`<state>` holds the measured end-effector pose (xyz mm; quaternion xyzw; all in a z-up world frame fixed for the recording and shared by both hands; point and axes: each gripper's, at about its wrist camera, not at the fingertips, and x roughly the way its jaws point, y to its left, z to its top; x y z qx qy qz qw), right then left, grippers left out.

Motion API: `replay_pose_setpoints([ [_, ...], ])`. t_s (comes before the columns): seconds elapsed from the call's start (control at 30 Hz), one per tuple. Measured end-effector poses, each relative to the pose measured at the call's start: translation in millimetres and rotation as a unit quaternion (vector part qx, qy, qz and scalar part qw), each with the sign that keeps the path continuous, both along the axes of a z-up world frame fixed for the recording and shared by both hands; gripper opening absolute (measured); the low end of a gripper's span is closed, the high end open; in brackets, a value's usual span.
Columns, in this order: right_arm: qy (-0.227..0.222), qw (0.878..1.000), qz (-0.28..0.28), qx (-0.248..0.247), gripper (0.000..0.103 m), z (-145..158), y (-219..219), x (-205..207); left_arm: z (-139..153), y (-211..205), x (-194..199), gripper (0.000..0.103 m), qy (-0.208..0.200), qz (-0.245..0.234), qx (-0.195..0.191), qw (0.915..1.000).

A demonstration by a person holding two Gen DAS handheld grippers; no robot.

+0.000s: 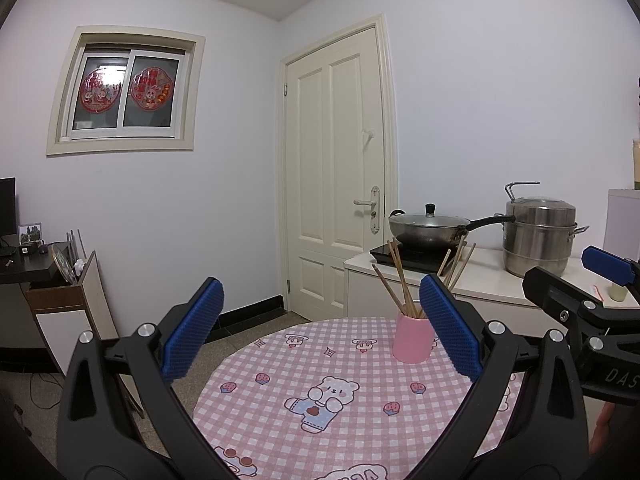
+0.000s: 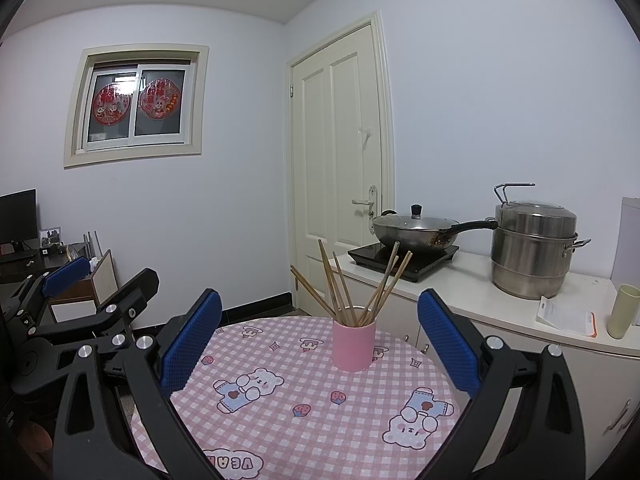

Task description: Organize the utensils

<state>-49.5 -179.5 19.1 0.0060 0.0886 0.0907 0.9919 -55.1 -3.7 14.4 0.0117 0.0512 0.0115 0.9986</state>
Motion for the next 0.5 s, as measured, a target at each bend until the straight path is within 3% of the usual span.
replay_pose_setpoints([
  [0.5,0.001,1.000,-0.001,-0.001,0.095,0.8,3.7,-0.5,-1.5,0.8,0.7,0.097,0.001,0.000,-0.001,1.0000],
])
